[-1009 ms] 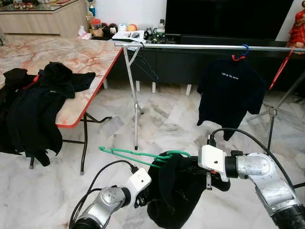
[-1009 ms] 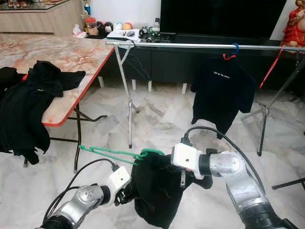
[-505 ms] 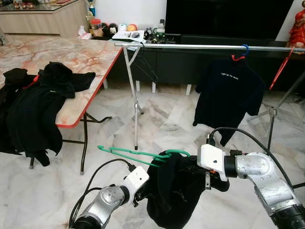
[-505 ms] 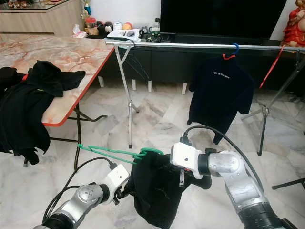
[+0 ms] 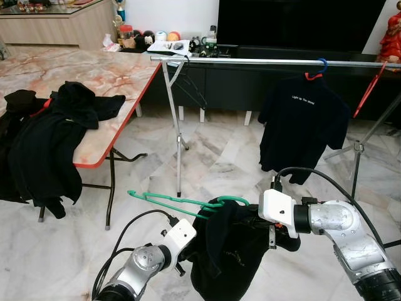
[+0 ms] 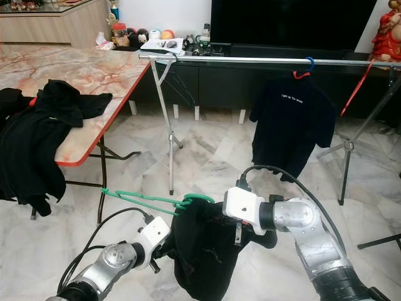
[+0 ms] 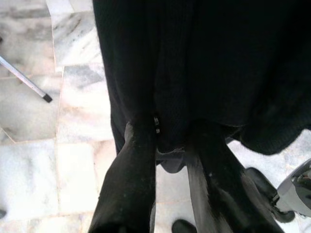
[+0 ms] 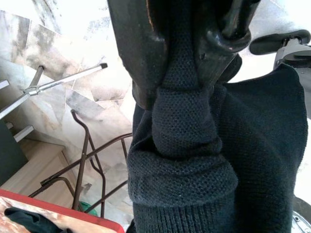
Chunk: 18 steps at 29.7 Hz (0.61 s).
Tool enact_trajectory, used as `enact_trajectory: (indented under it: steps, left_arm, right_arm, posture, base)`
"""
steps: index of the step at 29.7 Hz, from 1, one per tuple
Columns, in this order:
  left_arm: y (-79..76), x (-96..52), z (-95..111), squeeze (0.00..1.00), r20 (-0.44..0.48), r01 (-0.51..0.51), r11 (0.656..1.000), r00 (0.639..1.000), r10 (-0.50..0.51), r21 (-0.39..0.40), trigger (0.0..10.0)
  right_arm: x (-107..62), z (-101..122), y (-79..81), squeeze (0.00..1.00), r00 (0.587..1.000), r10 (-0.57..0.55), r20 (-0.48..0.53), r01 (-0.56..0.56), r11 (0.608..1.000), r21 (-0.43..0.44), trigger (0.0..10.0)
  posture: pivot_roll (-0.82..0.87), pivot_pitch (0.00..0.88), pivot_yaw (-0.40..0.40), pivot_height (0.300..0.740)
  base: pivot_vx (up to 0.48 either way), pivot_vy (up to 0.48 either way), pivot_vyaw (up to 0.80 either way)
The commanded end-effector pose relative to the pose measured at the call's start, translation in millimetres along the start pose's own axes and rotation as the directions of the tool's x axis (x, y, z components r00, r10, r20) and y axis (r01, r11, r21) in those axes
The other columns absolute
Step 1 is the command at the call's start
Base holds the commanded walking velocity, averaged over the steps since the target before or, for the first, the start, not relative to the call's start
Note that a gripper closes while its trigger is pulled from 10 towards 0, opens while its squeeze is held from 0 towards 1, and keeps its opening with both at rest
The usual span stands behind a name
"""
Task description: Hang hanger
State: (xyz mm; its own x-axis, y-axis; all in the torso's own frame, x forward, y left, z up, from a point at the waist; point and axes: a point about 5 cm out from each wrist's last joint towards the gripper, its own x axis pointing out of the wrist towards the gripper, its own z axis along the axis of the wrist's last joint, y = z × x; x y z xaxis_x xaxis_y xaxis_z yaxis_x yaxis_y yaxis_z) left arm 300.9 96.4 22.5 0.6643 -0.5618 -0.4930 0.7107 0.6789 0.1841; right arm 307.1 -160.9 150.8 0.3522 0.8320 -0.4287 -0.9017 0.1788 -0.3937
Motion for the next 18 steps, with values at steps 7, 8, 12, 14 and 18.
enact_trajectory:
  steps: [7,8,12,14,18]
  left_arm:
    - [1.5,1.0,1,0.0,0.003,-0.029,1.0,1.0,0.029,0.001,0.0]
    - [1.6,1.0,0,0.0,0.002,-0.031,1.0,1.0,0.031,0.0,0.0]
    - [4.0,-0.4,-2,0.0,-0.001,-0.05,0.999,0.999,0.05,-0.019,0.0]
    - [4.7,-0.9,-3,0.0,-0.007,-0.055,0.998,0.998,0.055,-0.024,0.0]
    - [5.1,-1.5,-5,0.0,-0.013,-0.061,0.998,0.998,0.06,-0.029,0.0]
  right_arm:
    - [3.5,8,-0.7,0.0,1.0,-0.004,0.026,0.005,0.999,-0.034,0.0]
    - [3.5,8,-0.7,0.0,1.0,-0.004,0.024,0.005,0.999,-0.034,0.0]
    - [1.0,5,-0.2,0.0,1.0,-0.006,0.01,0.007,1.0,-0.03,0.0]
    - [-0.4,2,-0.3,0.0,1.0,-0.011,-0.001,0.011,1.0,-0.028,0.0]
    - [-1.0,1,0.4,0.0,1.0,-0.014,-0.006,0.014,1.0,-0.022,0.0]
  posture:
    - [0.05,0.054,0.0,0.74]
    - [0.05,0.054,0.0,0.74]
    - [0.05,0.059,0.0,0.74]
    - [0.05,0.06,0.001,0.74]
    - [0.05,0.061,0.002,0.74]
  base:
    - [0.0,0.0,0.0]
    - [0.0,0.0,0.0]
    - [0.0,0.0,0.0]
    - [0.0,0.0,0.0]
    - [0.0,0.0,0.0]
